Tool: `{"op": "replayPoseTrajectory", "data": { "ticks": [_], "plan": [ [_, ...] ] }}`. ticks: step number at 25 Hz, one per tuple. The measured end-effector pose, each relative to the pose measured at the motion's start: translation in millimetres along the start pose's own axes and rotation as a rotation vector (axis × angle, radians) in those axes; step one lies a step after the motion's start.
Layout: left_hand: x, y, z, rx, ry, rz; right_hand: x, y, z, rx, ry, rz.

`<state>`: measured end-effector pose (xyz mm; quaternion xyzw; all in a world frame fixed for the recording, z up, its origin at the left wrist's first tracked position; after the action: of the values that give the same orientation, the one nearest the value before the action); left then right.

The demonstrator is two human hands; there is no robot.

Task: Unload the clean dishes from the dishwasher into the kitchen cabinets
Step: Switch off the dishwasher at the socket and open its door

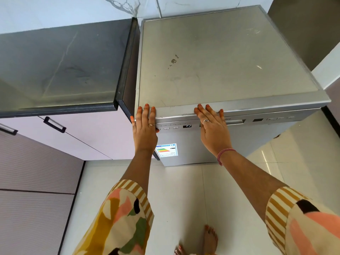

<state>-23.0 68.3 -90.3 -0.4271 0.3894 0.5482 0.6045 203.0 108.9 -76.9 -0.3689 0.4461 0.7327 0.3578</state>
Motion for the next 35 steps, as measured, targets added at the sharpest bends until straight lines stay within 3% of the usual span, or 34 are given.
{"op": "replayPoseTrajectory", "data": {
  "ticks": [9,12,16,26,35],
  "plan": [
    [-14,-13,6,-0.106,0.108,0.016,-14,3,5,0.032,0.054,-0.033],
    [-36,-9,12,-0.062,0.164,-0.005,-36,8,23,0.018,0.168,-0.131],
    [-76,1,31,0.014,0.092,-0.120,-61,20,59,-0.040,0.254,-0.258],
    [-179,-7,136,0.017,-0.106,-0.036,-138,58,174,-0.107,0.063,-0.192],
    [-204,44,272,0.026,-0.229,-0.075,-164,92,320,-0.207,-0.045,-0.225]
  ]
}}
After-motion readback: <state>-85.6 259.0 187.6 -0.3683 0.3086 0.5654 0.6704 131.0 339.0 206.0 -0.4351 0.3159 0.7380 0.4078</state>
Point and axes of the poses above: each hand's wrist, its own z-axis towards the middle knuckle, its own x-axis out of the palm, y = z × x, the point moved 2 cm from there along z, towards the middle knuckle, and after that the axes turned 10 degrees about x, right-handed, at the moved point
